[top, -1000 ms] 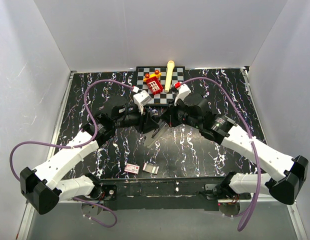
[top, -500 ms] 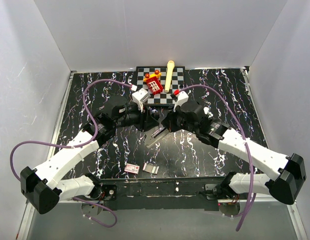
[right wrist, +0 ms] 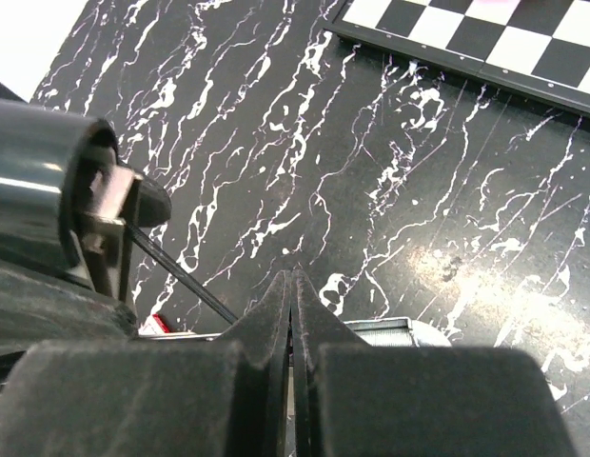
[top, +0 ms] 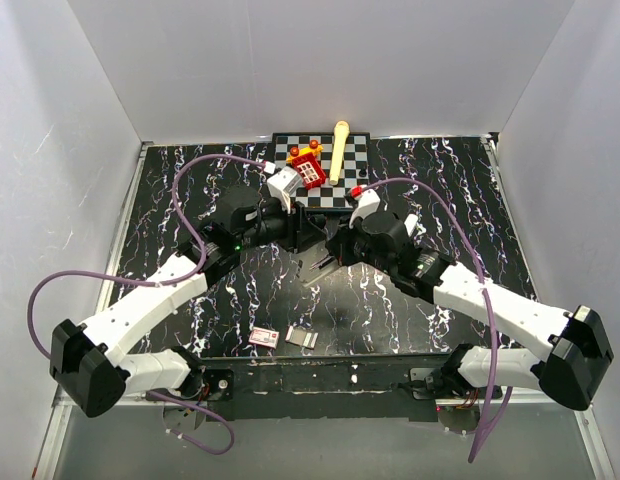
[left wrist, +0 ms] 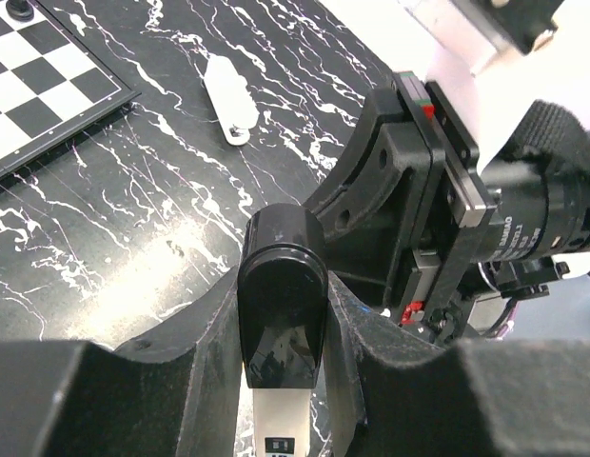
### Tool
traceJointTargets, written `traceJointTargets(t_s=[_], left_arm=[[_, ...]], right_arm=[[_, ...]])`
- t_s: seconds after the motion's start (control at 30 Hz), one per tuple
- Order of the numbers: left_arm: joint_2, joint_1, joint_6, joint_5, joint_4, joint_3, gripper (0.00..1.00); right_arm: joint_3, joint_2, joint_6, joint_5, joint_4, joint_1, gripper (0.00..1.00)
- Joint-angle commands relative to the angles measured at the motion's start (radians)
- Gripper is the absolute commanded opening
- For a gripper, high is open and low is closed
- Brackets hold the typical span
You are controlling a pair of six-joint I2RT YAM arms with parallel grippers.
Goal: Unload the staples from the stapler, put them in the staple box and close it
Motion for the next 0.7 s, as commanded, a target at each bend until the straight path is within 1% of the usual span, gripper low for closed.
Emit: traceJointTargets(t_s=[0.0,0.33,0.67], left_arm=[[-0.012,0.003,-0.05,-0.053,0.207,0.032,0.0],[0.02,0.001,-0.098,-0.129,0.32,0.015,0.0],[0.107,0.003,-0.144,-0.159,0.409,0.024,0.0]], right_arm=[[-0.055,-0.022,-0.011,0.054,0.044,0.005,0.01],[-0.154,-0.06,-0.009,0.098,0.106,-0.003,0.01],[-0.185,-0.045,-0.011,0.046,0.185,-0.004,0.01]])
